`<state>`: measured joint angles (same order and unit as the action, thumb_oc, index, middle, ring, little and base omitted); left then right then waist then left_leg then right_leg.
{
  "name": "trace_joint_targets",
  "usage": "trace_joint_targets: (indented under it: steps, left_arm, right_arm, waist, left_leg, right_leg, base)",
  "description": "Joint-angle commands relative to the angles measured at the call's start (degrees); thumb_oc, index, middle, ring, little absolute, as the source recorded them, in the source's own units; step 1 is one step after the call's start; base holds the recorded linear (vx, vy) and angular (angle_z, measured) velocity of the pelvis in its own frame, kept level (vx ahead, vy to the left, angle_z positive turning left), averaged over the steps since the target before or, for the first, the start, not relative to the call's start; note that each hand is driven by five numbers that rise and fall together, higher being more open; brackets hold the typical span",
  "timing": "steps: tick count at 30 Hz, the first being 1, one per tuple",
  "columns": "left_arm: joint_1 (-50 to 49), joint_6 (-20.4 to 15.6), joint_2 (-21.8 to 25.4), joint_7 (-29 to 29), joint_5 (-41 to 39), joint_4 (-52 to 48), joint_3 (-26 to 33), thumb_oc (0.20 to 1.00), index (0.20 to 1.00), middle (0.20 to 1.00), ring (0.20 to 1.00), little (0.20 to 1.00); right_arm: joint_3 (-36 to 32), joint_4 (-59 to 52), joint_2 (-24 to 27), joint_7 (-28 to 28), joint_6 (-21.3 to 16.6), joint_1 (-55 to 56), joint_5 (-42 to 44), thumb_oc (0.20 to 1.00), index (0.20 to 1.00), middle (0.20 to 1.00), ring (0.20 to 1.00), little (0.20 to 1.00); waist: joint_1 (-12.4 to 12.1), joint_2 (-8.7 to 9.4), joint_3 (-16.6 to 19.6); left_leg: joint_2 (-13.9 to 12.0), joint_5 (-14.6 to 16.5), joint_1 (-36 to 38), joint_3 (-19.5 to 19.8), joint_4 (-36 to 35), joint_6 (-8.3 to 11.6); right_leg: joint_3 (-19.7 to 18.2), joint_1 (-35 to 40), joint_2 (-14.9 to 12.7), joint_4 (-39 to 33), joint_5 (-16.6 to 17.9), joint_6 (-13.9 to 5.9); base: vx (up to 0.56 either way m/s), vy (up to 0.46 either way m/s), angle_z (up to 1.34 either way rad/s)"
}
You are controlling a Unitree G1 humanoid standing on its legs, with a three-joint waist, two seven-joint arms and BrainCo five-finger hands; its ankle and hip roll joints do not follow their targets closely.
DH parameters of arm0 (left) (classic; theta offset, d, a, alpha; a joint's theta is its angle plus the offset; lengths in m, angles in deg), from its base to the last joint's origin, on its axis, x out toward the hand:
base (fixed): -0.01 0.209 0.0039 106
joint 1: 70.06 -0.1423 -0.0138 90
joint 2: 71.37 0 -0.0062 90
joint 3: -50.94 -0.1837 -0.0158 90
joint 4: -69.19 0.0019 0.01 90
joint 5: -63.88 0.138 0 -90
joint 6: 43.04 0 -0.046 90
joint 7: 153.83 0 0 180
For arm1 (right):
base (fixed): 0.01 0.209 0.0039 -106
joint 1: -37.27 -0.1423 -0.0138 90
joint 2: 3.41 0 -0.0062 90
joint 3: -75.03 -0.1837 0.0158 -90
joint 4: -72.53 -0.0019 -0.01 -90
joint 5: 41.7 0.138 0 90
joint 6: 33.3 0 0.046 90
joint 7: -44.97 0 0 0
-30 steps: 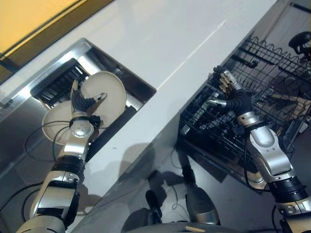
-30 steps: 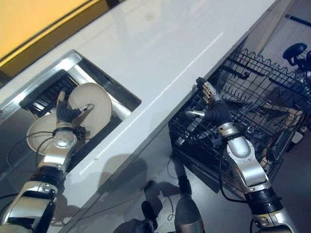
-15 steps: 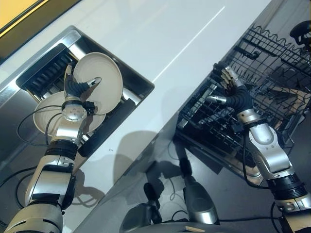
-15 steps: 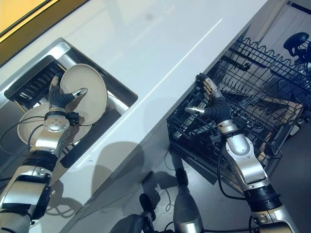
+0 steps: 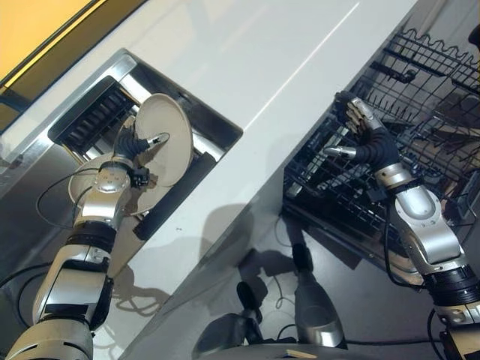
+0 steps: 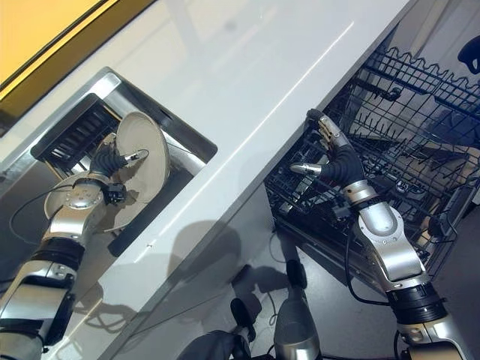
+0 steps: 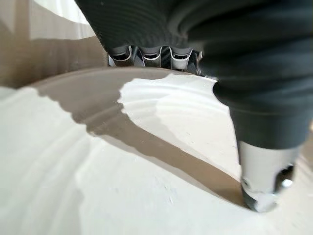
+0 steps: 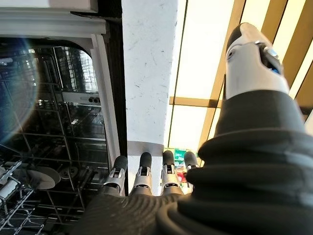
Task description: Pick up plates and place into dishwasher.
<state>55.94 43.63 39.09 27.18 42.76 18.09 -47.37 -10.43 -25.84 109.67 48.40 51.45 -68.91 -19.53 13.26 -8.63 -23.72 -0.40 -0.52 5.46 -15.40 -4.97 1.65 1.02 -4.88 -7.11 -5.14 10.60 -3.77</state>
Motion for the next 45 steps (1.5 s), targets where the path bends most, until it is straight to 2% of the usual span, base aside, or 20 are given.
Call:
trace_joint_targets:
  steps: [1,7,18,28,37,45]
  left_arm:
    - [-4.29,-0.96,-1.96,9.90,-0.27,-2.47,-5.97,0.200,0.200,0.200,0.200,0.200]
    - [-7.16,-1.22,-0.36,14.94,-1.11,-9.36,-7.58,0.200,0.200,0.200,0.200,0.200]
    - [-12.43,-1.01,0.45,16.42,-3.36,-18.03,-5.73,0.200,0.200,0.200,0.200,0.200]
    - [-15.56,-2.41,-0.71,13.57,-3.74,-20.39,-4.17,0.200,0.200,0.200,0.200,0.200]
    - [-17.05,-6.60,-3.16,4.97,-6.37,-22.77,0.76,0.200,0.200,0.200,0.200,0.200]
    - [-18.88,-7.17,-6.05,0.14,-5.69,-26.46,3.33,0.200,0.200,0.200,0.200,0.200]
  right_arm:
    - [-0.17,-3.27,-0.05,2.01,-1.48,-2.96,1.29,1.000,1.000,1.000,1.000,1.000]
    - [-1.20,-3.75,0.57,2.72,-2.13,-0.92,1.53,1.000,1.000,1.000,1.000,1.000]
    - [-2.65,-4.45,0.74,3.23,-2.84,2.76,2.15,1.000,1.000,1.000,1.000,1.000]
    - [-2.58,-4.44,0.19,2.43,-3.35,4.01,2.26,1.000,1.000,1.000,1.000,1.000]
    - [-2.61,-3.59,-2.34,2.23,-5.31,5.60,1.36,1.000,1.000,1.000,1.000,1.000]
    - [-2.53,-3.63,-4.61,2.30,-5.96,6.81,0.58,1.000,1.000,1.000,1.000,1.000]
  waist:
    - [0.09,2.74,5.97]
    - [-0.07,1.74,6.63]
    - [-1.19,1.22,8.51]
    - [-1.91,1.54,9.32]
    - [-2.74,2.74,10.23]
    - [-3.48,3.86,11.28]
  left_leg:
    - [-1.47,0.62,-4.62,2.88,4.30,2.61]
    - [-0.97,0.82,-3.39,2.92,3.46,2.31]
    - [-0.59,1.17,-1.50,3.68,2.29,2.09]
    - [-0.93,1.04,-0.81,4.22,1.51,2.08]
    - [-1.46,1.16,-0.39,4.37,1.05,2.15]
    - [-2.08,1.42,0.19,4.54,0.98,2.26]
  right_leg:
    - [-4.17,-2.01,-7.56,8.88,-8.67,-6.05]
    - [-3.75,-1.01,-7.91,8.43,-8.70,-6.27]
    - [-2.32,1.40,-8.33,7.27,-8.92,-6.46]
    - [-1.70,2.27,-8.21,6.79,-8.97,-6.48]
    - [-1.04,2.95,-7.77,6.14,-8.91,-6.49]
    - [-0.42,3.82,-7.46,5.80,-8.93,-6.53]
  base:
    - [0.00,0.023,0.05]
    - [0.00,0.010,0.01]
    - [0.00,0.005,0.05]
    - [-0.03,-0.011,0.04]
    - [-0.02,-0.044,0.03]
    - [0.00,-0.053,0.02]
